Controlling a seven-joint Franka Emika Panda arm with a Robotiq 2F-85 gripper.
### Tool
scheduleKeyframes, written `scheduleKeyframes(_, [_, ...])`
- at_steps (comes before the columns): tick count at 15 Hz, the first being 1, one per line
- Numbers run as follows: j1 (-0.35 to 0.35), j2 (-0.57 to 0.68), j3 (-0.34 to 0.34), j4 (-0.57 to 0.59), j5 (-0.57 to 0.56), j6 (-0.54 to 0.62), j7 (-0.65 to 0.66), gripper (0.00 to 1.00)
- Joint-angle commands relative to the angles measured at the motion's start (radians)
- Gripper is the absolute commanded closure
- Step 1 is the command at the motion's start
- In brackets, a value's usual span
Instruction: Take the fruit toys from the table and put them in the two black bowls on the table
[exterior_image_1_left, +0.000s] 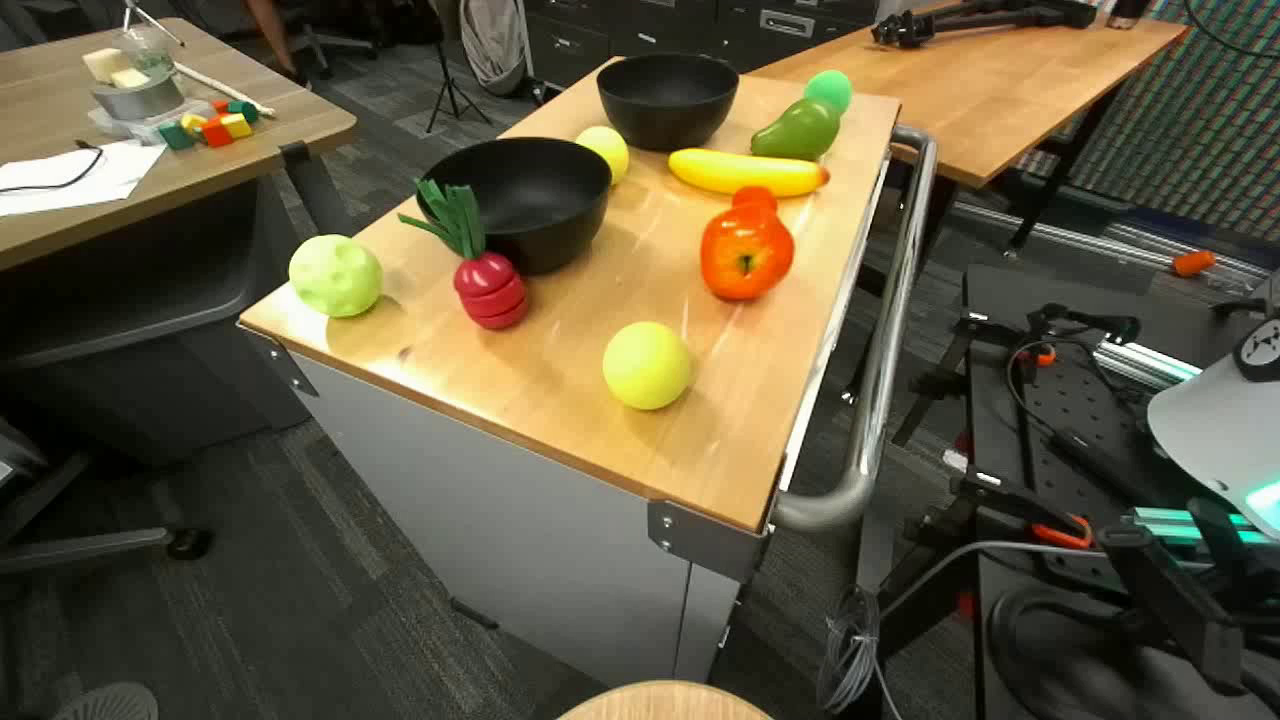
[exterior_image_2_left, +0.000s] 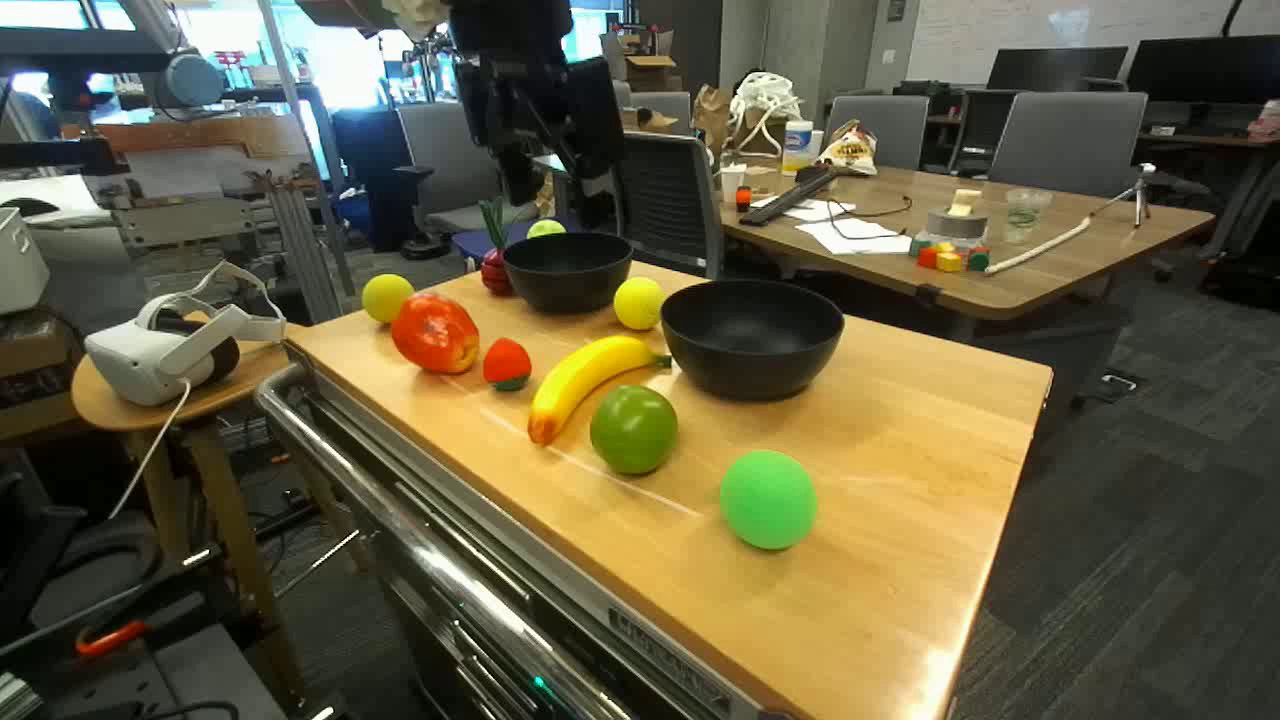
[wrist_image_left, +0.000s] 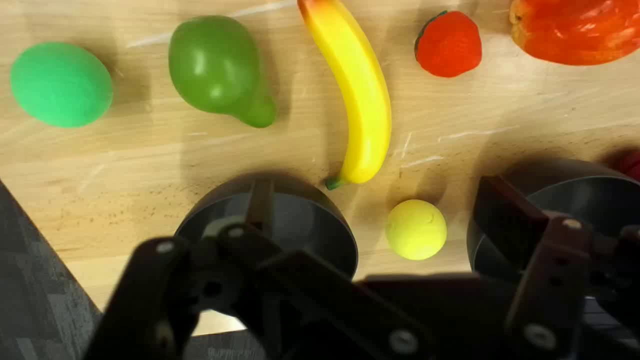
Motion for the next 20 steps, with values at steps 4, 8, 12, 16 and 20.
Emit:
scheduleKeyframes(4, [-0.004, -0.003, 0.003, 0.018, 0.002, -0.002, -0.001, 0.0])
scheduleKeyframes(8, [0.004, 0.008, 0.0, 0.025, 0.021, -0.001, -0.007, 0.0])
scheduleKeyframes(12, [0.042, 0.092, 0.002, 0.029, 0.095, 0.011, -0.045, 0.0])
scheduleKeyframes(16, [0.072, 0.221, 0.017, 0.034, 0.098, -0.018, -0.153, 0.0])
scheduleKeyframes(20, [0.056, 0.198, 0.027, 0.002, 0.08, 0.023, -0.092, 0.0])
